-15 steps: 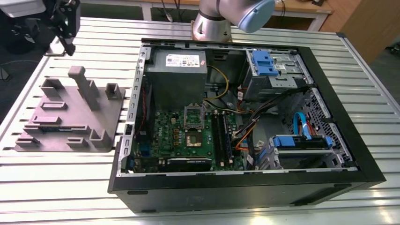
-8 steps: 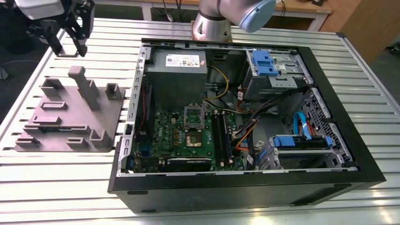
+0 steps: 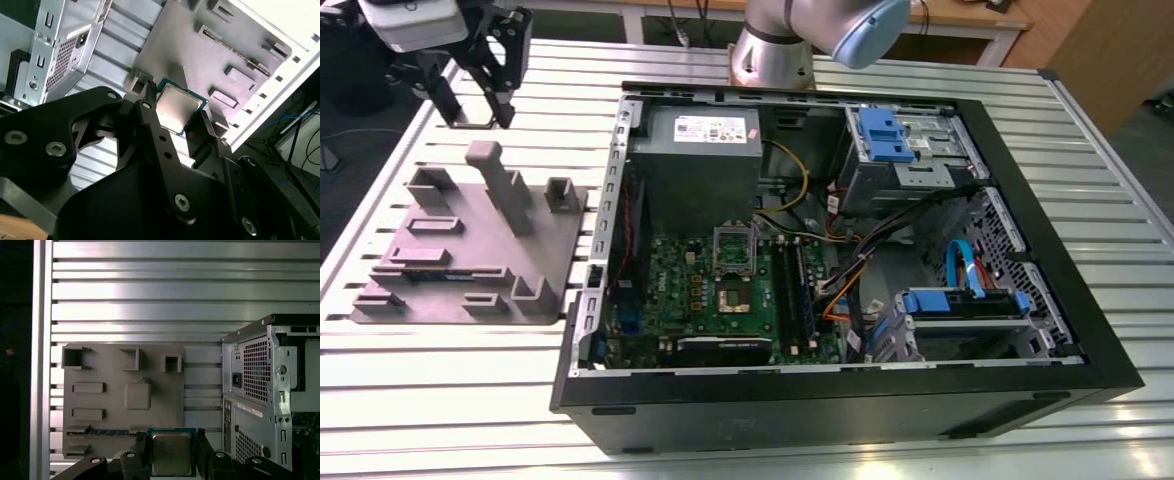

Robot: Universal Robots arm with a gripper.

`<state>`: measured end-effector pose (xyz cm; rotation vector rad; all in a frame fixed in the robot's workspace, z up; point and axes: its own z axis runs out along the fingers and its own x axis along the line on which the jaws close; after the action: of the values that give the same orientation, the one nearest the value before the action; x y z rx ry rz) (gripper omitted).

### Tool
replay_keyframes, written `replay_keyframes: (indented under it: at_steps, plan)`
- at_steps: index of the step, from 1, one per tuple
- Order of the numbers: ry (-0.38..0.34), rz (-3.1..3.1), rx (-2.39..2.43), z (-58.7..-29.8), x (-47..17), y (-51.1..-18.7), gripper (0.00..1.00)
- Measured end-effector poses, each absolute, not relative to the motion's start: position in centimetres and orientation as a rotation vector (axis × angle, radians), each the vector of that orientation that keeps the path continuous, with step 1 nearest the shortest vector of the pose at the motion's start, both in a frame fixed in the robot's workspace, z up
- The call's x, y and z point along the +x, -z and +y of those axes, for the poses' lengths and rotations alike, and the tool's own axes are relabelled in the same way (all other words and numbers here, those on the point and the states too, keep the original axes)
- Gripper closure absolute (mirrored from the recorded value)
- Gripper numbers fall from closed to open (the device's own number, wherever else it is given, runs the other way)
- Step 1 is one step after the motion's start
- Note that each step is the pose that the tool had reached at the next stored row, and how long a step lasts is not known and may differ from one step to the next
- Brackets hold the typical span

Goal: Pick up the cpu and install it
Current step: 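Pick up the cpu and move it towards the insertion slot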

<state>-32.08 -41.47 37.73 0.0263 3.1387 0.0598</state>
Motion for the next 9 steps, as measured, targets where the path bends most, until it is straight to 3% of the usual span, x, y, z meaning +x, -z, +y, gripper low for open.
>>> replay_keyframes:
  at_steps: [9]
  plan:
    - [-0.060,3.138,0.029,-41.9,-30.8,-37.6,0.53]
